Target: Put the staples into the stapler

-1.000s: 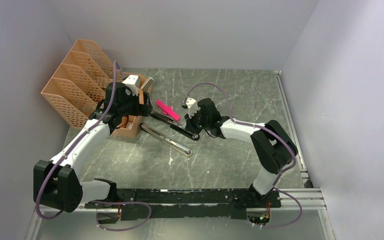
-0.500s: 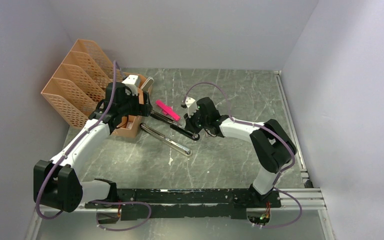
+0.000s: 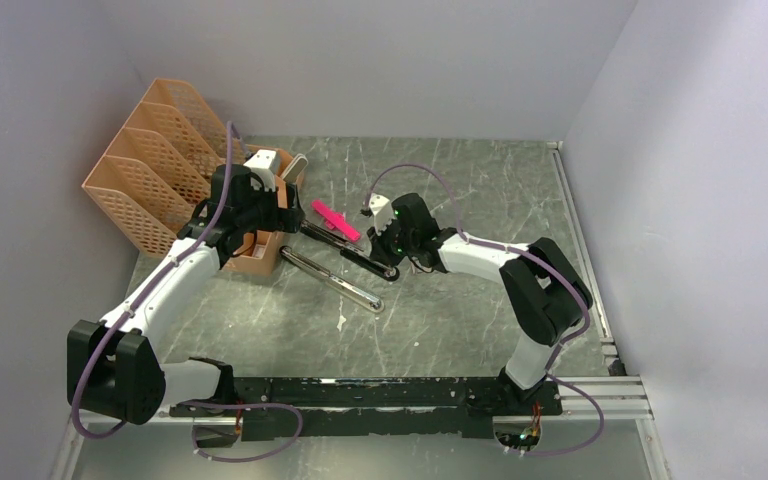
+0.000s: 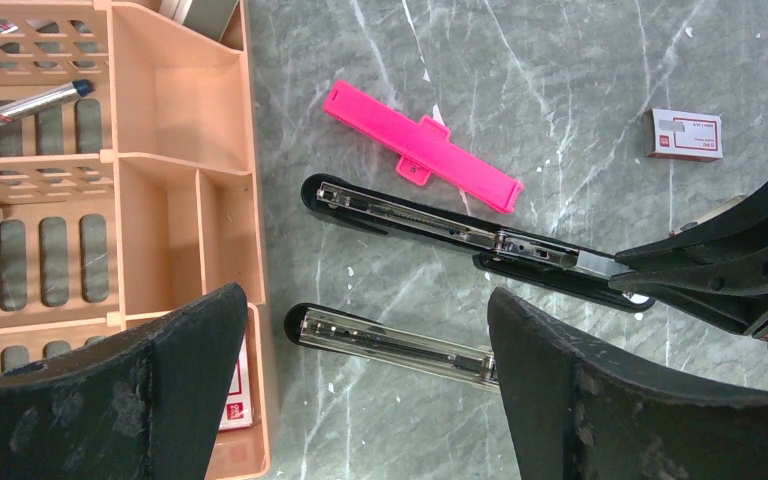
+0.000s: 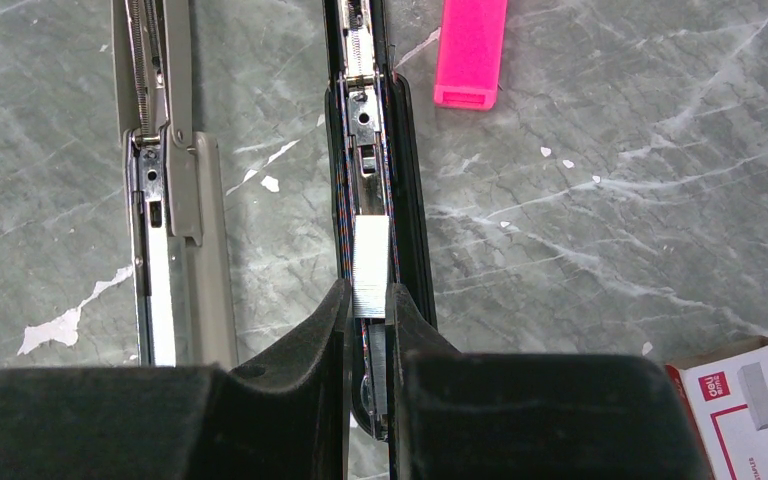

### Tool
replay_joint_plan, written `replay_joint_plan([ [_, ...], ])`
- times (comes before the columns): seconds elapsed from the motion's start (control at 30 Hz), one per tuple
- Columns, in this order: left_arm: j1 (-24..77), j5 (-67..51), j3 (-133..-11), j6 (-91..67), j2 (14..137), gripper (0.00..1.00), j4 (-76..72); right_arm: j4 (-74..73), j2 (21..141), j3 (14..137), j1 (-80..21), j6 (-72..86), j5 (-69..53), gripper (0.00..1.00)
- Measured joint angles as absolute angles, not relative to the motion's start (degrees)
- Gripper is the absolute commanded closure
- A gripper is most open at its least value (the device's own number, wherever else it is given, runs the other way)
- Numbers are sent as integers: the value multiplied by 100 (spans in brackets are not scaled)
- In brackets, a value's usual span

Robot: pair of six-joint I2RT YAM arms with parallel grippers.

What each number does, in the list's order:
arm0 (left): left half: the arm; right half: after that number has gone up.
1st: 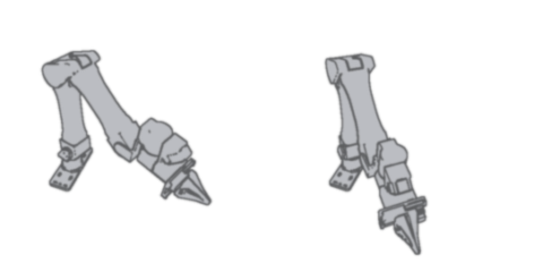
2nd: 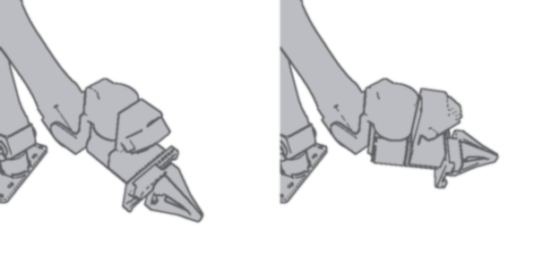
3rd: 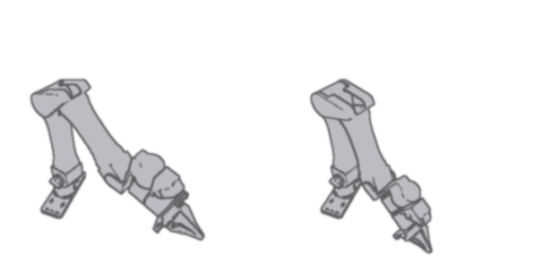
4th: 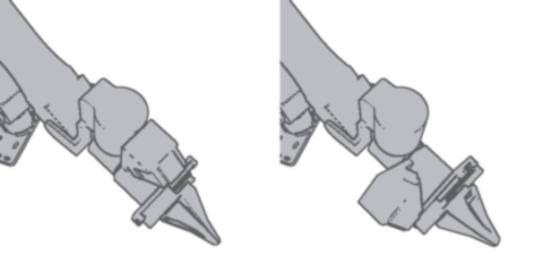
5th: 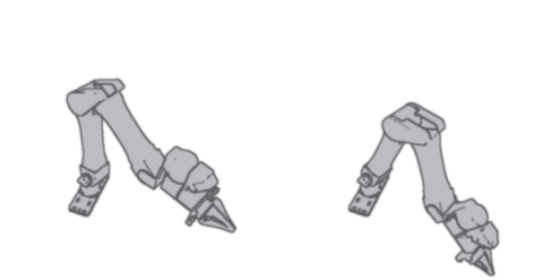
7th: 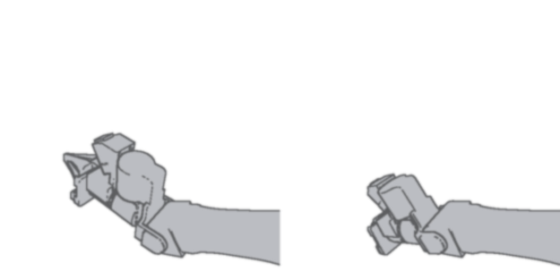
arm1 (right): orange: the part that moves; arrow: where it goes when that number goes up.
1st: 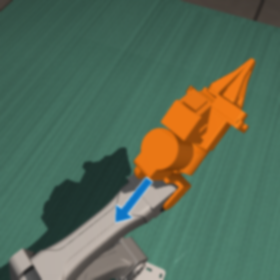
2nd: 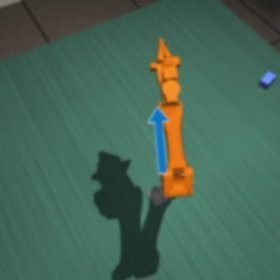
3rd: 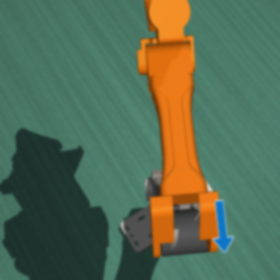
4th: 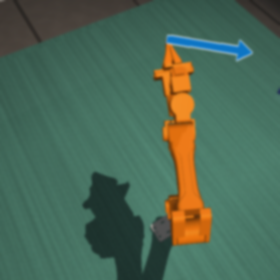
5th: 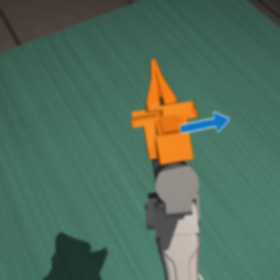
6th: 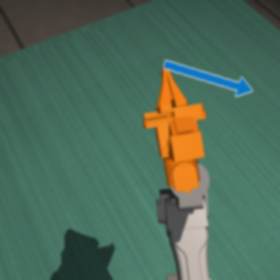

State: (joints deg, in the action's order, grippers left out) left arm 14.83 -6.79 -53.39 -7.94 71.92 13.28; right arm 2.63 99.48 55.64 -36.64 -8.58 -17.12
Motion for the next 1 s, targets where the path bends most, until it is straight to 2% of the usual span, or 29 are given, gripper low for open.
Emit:
replay_joint_plan([
  [1.0,1481,-681,-5339,-794,7201,6,1321,-148,10022,5819,-3664,-1313,-1743,100],
])
